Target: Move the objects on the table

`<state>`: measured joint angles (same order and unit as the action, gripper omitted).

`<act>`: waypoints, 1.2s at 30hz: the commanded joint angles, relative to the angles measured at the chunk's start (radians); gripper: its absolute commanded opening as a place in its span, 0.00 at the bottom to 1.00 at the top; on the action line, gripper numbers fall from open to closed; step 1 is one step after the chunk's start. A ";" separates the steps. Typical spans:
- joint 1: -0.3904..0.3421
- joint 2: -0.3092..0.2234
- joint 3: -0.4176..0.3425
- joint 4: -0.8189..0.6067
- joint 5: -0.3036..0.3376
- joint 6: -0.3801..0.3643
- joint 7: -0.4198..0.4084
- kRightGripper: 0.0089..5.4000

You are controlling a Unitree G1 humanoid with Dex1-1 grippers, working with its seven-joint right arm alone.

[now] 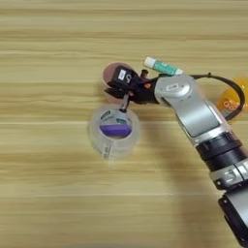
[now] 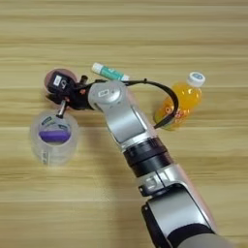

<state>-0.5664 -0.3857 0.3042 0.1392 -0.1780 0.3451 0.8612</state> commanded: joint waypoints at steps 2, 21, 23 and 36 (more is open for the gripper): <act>-0.073 -0.028 -0.044 -0.055 0.016 0.002 -0.019 0.09; -0.031 -0.101 -0.155 -0.170 0.070 0.139 -0.017 0.09; -0.022 -0.110 -0.174 -0.188 0.080 0.167 -0.018 0.09; 0.111 -0.187 -0.321 -0.370 0.175 0.378 -0.029 0.09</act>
<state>-0.4258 -0.5208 0.0355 -0.1696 -0.0220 0.7293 0.8601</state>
